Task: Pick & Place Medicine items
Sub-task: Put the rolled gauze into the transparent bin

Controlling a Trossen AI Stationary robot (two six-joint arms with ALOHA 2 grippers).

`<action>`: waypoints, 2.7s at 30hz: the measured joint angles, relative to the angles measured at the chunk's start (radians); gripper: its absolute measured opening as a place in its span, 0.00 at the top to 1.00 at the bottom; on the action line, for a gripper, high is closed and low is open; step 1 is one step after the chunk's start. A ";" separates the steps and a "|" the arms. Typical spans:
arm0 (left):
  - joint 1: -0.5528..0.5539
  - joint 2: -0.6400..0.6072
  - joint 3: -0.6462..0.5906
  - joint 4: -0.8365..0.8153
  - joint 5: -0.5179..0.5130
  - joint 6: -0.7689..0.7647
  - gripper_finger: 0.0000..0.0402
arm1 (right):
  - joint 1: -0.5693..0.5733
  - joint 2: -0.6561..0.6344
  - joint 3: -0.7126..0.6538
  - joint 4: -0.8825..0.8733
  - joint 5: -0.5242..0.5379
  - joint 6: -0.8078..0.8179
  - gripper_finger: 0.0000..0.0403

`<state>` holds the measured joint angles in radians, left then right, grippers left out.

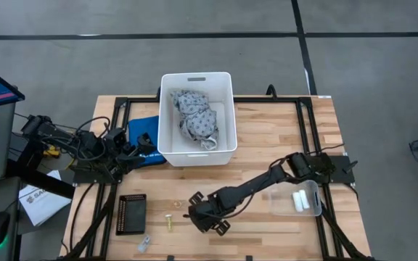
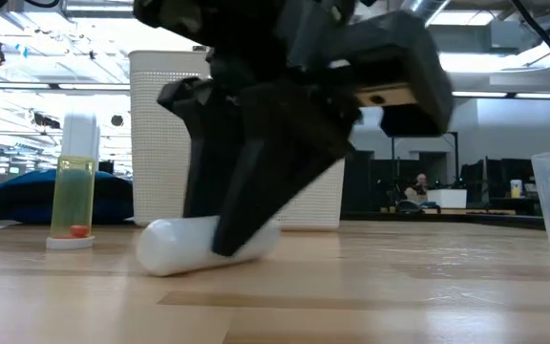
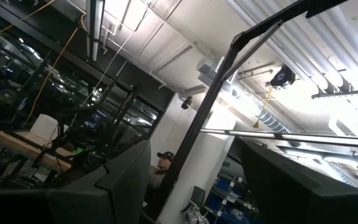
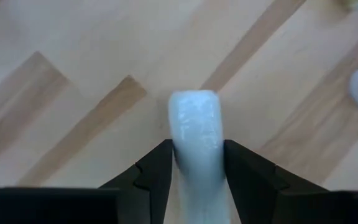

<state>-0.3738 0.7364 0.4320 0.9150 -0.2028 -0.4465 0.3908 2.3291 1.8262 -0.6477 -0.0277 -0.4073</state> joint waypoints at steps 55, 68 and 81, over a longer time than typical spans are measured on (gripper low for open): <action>0.000 0.000 0.000 -0.001 0.036 -0.056 0.40 | 0.518 -0.295 0.183 -0.925 0.429 2.154 0.79; 0.000 0.000 0.000 0.006 0.035 -0.060 0.40 | 0.513 -0.727 -0.484 -0.802 0.305 2.440 0.79; 0.000 0.000 0.000 0.006 0.018 -0.069 0.40 | 0.485 -0.884 -0.968 -0.389 0.237 2.443 0.79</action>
<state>-0.3740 0.7364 0.4320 0.9209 -0.1853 -0.5159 0.8757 1.4450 0.8581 -1.0366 0.2091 2.0361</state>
